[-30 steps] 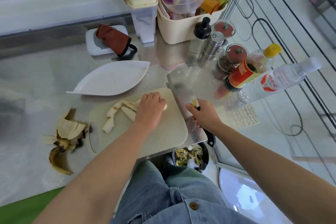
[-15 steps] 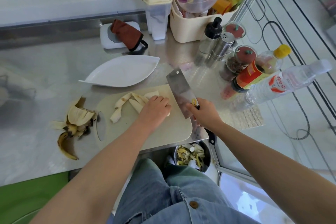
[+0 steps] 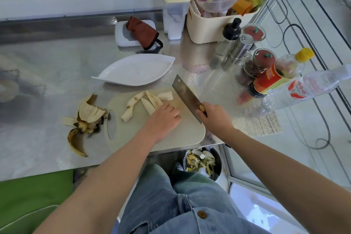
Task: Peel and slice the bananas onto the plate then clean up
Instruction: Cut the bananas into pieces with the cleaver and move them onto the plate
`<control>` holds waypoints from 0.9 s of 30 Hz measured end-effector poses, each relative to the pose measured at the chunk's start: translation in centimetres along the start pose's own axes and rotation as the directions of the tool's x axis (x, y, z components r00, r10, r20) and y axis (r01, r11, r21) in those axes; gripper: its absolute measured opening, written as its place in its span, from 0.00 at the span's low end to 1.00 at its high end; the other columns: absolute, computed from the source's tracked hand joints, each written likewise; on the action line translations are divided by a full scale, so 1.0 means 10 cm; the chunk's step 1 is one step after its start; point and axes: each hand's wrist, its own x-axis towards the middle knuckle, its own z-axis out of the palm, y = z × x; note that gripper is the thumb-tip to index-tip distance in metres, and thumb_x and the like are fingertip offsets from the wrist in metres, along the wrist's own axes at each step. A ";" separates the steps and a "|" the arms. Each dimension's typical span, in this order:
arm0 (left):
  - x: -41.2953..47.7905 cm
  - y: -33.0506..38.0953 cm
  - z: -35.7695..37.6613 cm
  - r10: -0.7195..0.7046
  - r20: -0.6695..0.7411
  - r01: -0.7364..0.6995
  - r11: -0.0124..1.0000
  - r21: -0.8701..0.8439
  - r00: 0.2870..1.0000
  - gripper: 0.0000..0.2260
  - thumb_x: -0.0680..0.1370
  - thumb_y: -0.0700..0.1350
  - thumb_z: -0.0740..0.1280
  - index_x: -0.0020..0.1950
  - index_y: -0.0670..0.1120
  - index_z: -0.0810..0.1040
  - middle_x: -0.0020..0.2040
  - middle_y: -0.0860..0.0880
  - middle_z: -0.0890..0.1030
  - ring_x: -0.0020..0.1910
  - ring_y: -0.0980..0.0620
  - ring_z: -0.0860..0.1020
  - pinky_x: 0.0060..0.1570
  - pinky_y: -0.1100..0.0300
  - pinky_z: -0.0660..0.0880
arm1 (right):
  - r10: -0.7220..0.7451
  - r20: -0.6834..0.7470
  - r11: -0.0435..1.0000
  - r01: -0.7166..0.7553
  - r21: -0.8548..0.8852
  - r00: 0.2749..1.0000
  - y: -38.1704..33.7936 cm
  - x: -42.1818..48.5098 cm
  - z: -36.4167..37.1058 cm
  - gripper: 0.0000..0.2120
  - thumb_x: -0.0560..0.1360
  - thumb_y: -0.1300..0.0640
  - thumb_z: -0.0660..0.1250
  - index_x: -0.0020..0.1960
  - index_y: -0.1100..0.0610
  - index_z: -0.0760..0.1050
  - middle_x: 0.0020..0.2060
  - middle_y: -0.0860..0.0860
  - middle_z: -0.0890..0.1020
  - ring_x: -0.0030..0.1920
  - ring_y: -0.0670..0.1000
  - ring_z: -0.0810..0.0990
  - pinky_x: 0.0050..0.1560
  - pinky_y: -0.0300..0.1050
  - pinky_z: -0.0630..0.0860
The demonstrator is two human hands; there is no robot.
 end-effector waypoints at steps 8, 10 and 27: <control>-0.36 0.00 0.08 -0.015 -0.079 0.014 1.000 -0.003 0.997 0.04 0.69 0.41 0.71 0.43 0.43 0.81 0.46 0.46 0.80 0.51 0.44 0.78 0.60 0.48 0.72 | -0.139 0.013 0.983 0.139 -0.118 0.990 -0.20 -0.05 0.13 0.11 0.81 0.50 0.56 0.46 0.57 0.67 0.34 0.56 0.76 0.35 0.59 0.76 0.31 0.46 0.67; -0.40 0.01 0.08 -0.040 -0.096 0.039 0.999 -0.006 0.995 0.03 0.70 0.42 0.71 0.42 0.44 0.81 0.44 0.46 0.79 0.49 0.45 0.78 0.60 0.50 0.70 | -0.172 0.031 0.976 0.175 -0.127 0.985 -0.25 -0.07 0.15 0.11 0.81 0.50 0.56 0.46 0.57 0.68 0.34 0.55 0.75 0.34 0.58 0.75 0.31 0.46 0.68; -0.89 0.13 0.08 -0.875 0.243 0.897 0.355 -0.264 0.418 0.36 0.76 0.65 0.57 0.74 0.41 0.56 0.75 0.38 0.52 0.75 0.35 0.50 0.70 0.32 0.52 | 0.005 0.064 0.849 -0.038 0.527 0.998 -0.40 -0.23 0.32 0.16 0.82 0.51 0.55 0.36 0.54 0.63 0.30 0.49 0.69 0.31 0.47 0.67 0.31 0.40 0.61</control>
